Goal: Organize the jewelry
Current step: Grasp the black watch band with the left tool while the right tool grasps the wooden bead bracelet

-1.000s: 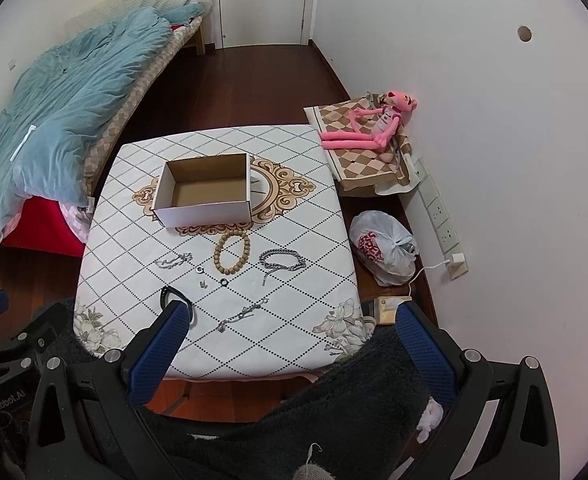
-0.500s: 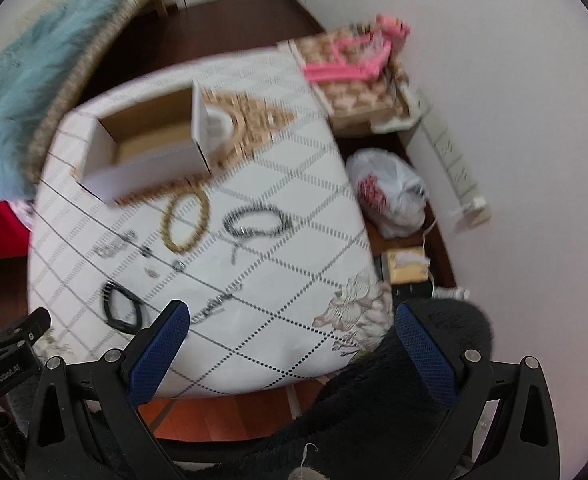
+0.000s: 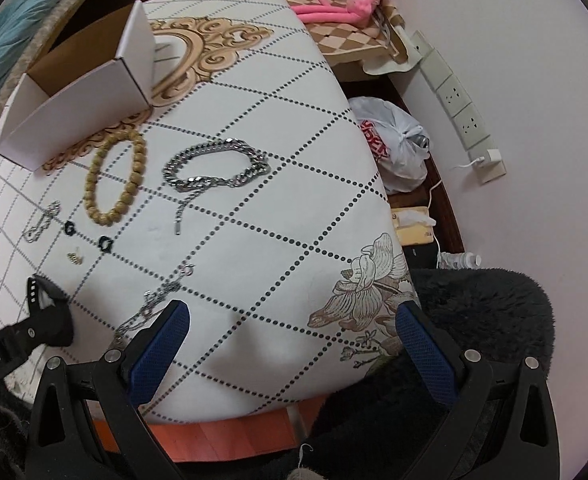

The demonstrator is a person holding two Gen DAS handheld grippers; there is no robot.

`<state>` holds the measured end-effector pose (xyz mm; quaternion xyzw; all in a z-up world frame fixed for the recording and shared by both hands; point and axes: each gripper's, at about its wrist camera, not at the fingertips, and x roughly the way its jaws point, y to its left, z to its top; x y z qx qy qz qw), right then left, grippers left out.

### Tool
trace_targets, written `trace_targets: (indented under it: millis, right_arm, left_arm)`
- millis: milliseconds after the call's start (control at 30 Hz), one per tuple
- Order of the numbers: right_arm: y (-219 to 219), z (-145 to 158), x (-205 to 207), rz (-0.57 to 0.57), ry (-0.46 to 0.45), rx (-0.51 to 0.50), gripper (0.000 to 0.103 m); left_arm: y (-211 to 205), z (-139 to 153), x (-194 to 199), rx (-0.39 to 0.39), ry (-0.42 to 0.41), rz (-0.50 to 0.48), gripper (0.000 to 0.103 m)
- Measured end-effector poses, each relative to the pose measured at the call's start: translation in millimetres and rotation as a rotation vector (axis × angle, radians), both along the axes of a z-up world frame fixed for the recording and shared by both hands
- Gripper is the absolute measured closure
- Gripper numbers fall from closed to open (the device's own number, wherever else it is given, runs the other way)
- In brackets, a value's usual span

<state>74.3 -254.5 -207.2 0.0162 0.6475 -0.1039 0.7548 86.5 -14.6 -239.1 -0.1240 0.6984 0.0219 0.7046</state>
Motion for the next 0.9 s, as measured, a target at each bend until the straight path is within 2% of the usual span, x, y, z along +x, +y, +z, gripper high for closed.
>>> trace_targets:
  millis: [33,67,100,133,200,367,500,567,633,700,733,900]
  right_arm:
    - [-1.2,-2.9,0.7,-0.004,0.003,0.0,0.0]
    - [-1.4,-3.7,1.4,-0.005,0.007,0.0,0.0]
    - [-2.0,-5.3,2.3,-0.006,0.011,0.0,0.0]
    - [-2.8,-6.2,3.2,-0.007,0.011,0.003,0.0]
    - [-3.5,-7.8,6.0,-0.008,0.012,0.008,0.0]
    - [-1.0,-4.4,12.3,-0.002,0.003,0.052,0.0]
    - [6.8,4.5,28.1,0.016,-0.026,0.186,0.0]
    - [11.6,5.0,41.4,0.029,-0.037,0.265,0.005]
    - [20.1,2.8,60.5,0.047,-0.056,0.31,0.023]
    - [31.4,-2.6,78.7,0.078,-0.072,0.302,0.033]
    - [38.3,-6.5,87.1,0.091,-0.071,0.294,0.035]
    - [70.0,-30.6,125.0,0.169,-0.034,0.228,0.055]
  left_arm:
    - [-3.2,-1.9,0.9,0.015,-0.002,-0.013,0.016]
    - [-4.9,-3.7,1.9,0.024,-0.002,-0.023,0.035]
    - [-6.0,-4.5,2.7,0.031,0.0,-0.031,0.049]
    - [-6.7,-4.5,2.5,0.039,0.001,-0.039,0.053]
    - [-5.7,-1.7,0.6,0.038,-0.031,-0.052,0.055]
    - [1.7,15.2,-3.1,0.12,-0.102,-0.098,0.056]
    - [16.5,40.1,7.3,0.179,-0.16,-0.105,0.056]
    - [27.4,50.1,14.6,0.204,-0.192,-0.102,0.056]
    - [34.0,53.0,24.4,0.221,-0.216,-0.096,0.056]
    - [39.2,54.6,32.8,0.226,-0.231,-0.083,0.056]
    - [40.3,53.7,36.7,0.226,-0.236,-0.075,0.056]
    - [53.0,57.3,44.7,0.234,-0.251,-0.066,0.056]
